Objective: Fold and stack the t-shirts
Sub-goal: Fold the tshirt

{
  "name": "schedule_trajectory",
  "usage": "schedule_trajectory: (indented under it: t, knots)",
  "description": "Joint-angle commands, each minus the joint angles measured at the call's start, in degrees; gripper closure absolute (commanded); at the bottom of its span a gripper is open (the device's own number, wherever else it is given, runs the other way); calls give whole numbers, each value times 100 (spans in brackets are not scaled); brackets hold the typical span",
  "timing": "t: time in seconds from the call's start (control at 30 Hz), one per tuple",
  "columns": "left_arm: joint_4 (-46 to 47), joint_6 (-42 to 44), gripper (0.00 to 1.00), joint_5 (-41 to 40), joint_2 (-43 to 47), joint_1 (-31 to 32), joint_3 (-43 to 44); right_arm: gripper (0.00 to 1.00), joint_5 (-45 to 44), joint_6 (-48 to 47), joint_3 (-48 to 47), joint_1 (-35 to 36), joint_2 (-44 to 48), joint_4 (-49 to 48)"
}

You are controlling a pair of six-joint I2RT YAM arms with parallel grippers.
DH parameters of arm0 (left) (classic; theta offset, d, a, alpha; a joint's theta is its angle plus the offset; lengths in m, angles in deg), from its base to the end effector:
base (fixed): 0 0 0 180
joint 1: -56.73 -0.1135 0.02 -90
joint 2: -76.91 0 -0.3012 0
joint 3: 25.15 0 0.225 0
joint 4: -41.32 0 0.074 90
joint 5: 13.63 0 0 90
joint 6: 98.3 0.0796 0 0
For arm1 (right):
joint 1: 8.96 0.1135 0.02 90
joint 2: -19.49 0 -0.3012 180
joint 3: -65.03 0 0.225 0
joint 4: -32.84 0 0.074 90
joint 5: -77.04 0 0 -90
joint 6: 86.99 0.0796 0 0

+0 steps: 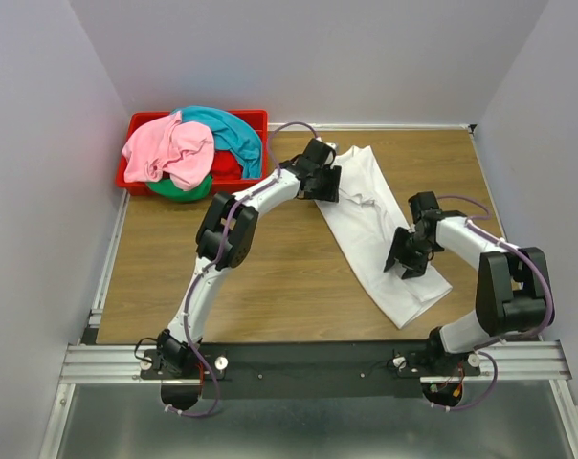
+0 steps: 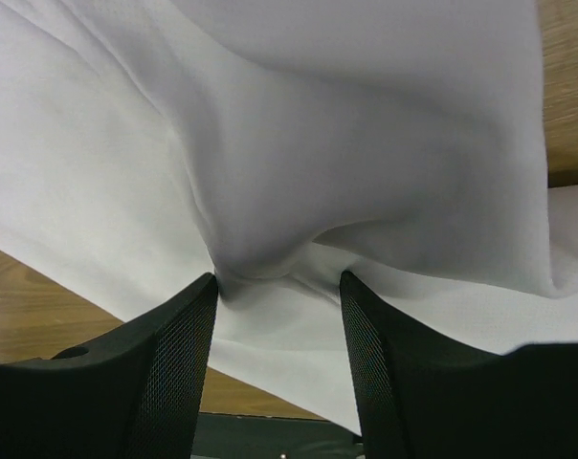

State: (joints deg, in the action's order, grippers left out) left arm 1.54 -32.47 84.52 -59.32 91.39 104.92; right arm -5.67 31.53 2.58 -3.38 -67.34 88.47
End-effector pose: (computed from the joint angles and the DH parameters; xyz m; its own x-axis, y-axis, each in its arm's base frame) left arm 0.4603 -0.3320 0.1879 -0.8030 0.0624 -0.5927 0.3456 0.8590 -0.3777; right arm 0.2327 0.0329 0.1707 -0.9177 0.3862 -0.0928 0.3640 0.9113 0.1926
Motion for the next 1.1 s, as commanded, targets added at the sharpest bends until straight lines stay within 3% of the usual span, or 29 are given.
schedule_trajectory:
  t: [0.0, 1.07]
  knots:
    - [-56, -97, 38, 276, -290, 33, -9, 38, 0, 181, 58, 320, -238, -114]
    - [173, 17, 38, 786, -1495, -934, 1881, 38, 932, 902, -1656, 1823, -1864, -184]
